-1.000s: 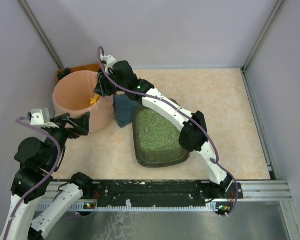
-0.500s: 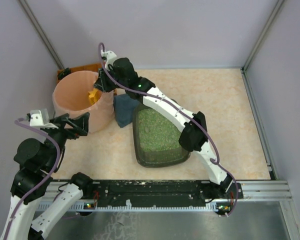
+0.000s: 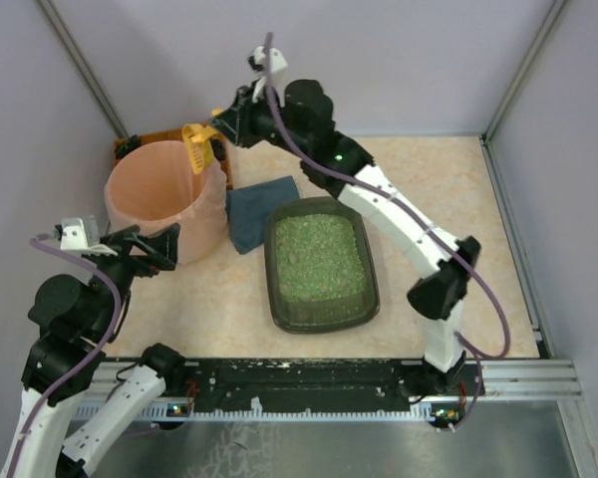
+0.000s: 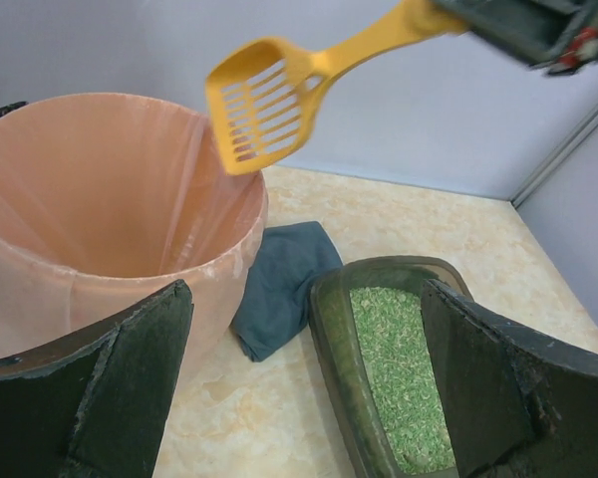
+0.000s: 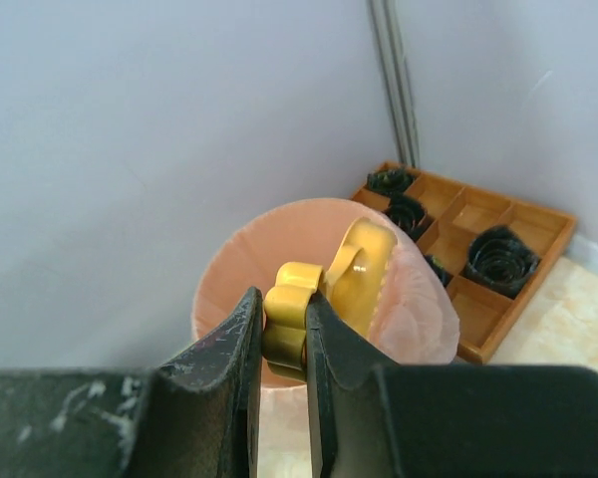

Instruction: Clean the litter box

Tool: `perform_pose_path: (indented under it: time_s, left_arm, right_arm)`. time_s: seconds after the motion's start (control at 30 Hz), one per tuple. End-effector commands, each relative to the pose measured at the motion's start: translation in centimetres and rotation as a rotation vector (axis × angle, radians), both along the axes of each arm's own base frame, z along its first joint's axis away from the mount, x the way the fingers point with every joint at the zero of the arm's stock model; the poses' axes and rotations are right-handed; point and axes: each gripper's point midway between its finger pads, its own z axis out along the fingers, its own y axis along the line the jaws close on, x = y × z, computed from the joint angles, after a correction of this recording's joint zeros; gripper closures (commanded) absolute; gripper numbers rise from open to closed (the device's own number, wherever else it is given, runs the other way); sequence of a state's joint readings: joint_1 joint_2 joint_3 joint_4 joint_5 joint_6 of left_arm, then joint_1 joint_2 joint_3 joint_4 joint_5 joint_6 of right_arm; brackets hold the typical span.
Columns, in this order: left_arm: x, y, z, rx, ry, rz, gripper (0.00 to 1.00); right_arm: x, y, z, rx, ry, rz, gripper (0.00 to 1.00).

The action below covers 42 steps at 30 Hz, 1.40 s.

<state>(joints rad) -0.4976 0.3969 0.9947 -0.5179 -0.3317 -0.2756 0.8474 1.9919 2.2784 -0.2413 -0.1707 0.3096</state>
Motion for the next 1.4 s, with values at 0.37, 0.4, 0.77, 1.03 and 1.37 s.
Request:
perform_pose_path:
  time_s: [0.37, 0.4, 0.77, 1.03, 1.37]
  left_arm:
    - [2.1, -3.5, -1.4, -0.013, 0.020, -0.116, 0.00]
    - [2.3, -3.8, -1.6, -0.012, 0.026, -0.126, 0.00]
    - [3.4, -5.5, -3.1, -0.013, 0.066, -0.177, 0.00]
    - [3.2, -5.5, -3.5, -0.012, 0.078, -0.180, 0.00]
    - [4.0, -6.3, -5.2, 0.005, 0.130, -0.197, 0.00]
  right_arm:
    - [-8.4, -23.4, 2.9, 0.201, 0.060, -0.258, 1.00]
    - [-9.2, -24.4, 1.4, 0.191, 0.084, -0.275, 1.00]
    - [-10.0, -26.6, -13.8, 0.069, 0.408, -0.375, 1.00]
    - [-7.2, -26.9, -21.6, 0.030, 0.531, -0.458, 1.00]
    - [-5.7, -29.2, -23.8, -0.061, 0.530, -0.536, 0.51]
